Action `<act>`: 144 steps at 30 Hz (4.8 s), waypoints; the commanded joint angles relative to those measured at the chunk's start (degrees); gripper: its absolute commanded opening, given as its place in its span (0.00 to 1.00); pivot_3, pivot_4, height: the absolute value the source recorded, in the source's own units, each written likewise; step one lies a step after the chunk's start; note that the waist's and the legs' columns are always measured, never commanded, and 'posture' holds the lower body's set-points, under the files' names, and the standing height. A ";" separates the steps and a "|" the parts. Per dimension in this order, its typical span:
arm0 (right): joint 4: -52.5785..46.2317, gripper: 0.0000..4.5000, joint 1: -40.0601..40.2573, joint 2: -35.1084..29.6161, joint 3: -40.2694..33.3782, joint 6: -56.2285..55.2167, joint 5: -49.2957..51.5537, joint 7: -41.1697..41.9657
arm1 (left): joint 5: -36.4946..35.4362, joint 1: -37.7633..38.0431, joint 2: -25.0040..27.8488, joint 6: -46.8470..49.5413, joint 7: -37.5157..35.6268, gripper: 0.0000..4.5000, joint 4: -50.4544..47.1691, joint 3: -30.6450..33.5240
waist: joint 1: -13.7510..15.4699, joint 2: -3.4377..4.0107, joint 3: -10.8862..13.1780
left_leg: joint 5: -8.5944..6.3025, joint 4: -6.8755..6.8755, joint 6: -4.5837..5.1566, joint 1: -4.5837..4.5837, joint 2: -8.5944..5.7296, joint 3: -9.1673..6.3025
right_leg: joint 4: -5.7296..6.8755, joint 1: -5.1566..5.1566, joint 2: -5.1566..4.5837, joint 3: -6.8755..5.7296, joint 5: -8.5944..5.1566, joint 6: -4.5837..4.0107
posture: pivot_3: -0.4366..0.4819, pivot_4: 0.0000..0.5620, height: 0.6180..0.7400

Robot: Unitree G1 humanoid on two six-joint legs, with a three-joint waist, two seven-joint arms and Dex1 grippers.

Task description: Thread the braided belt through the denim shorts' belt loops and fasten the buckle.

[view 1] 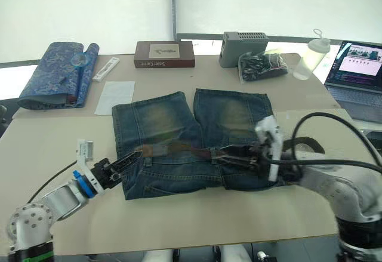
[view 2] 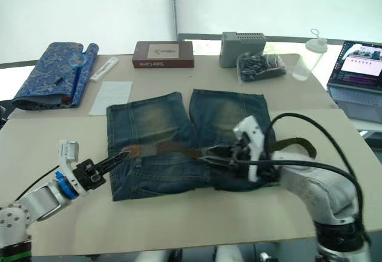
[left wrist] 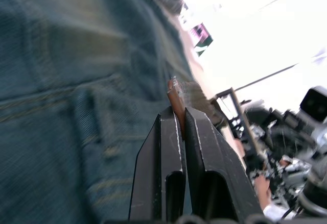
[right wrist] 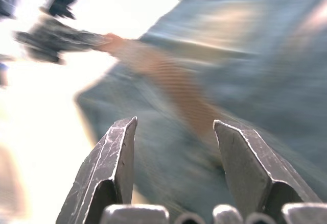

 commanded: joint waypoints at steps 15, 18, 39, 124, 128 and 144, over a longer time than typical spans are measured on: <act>14.37 0.60 -10.29 29.60 -7.50 11.12 9.86 -28.37 | -7.86 -0.74 -3.22 -4.51 11.60 0.00 -6.26 -7.22 | -0.75 -0.01 -0.03 | 0.19 -0.02 -0.06 0.08 -0.19 0.04 | 0.16 -0.10 0.45 0.01 0.14 -0.15 | 0.48 0.27 1.00; 14.51 0.60 -10.27 30.46 -7.21 11.25 9.98 -30.25 | -8.37 -0.47 -2.91 -4.82 11.99 0.00 -6.54 -7.76 | -0.86 0.00 -0.03 | 0.19 -0.02 -0.06 0.09 -0.21 0.05 | 0.16 -0.09 0.47 0.00 0.14 -0.15 | 0.48 0.27 1.00; 20.59 0.00 -11.61 35.08 4.67 4.90 -4.07 -32.24 | 26.56 18.27 18.07 -28.64 -20.80 0.74 -8.46 -3.73 | -2.64 0.16 -0.04 | 0.27 -0.40 -0.21 0.09 -0.10 0.29 | 0.21 -0.52 0.65 0.10 0.04 -0.31 | 0.48 0.27 1.00; 28.78 0.00 -11.77 39.54 -5.66 5.64 -11.55 -29.19 | 51.30 8.71 3.75 -35.91 -22.43 0.74 -7.34 -29.06 | -2.94 0.52 -0.53 | 0.02 -0.22 -0.32 0.58 0.89 0.44 | 0.07 0.15 1.43 0.02 0.17 -0.78 | 0.48 0.27 1.00; 29.85 0.00 -11.81 40.34 -4.59 6.42 -11.29 -27.90 | 51.48 8.94 3.67 -36.03 -22.39 0.74 -7.23 -29.13 | -3.01 0.52 -0.53 | 0.02 -0.23 -0.33 0.59 0.90 0.44 | 0.07 0.15 1.42 0.01 0.16 -0.79 | 0.48 0.27 1.00; 37.24 0.00 -13.65 43.69 -2.69 3.04 -9.12 -24.02 | 19.81 9.54 1.70 -15.72 -11.09 0.74 -6.06 -5.43 | -3.89 0.38 -0.65 | -0.09 -0.26 -0.49 0.78 1.24 0.41 | 0.10 0.23 1.65 -0.03 0.04 -0.94 | 0.48 0.27 1.00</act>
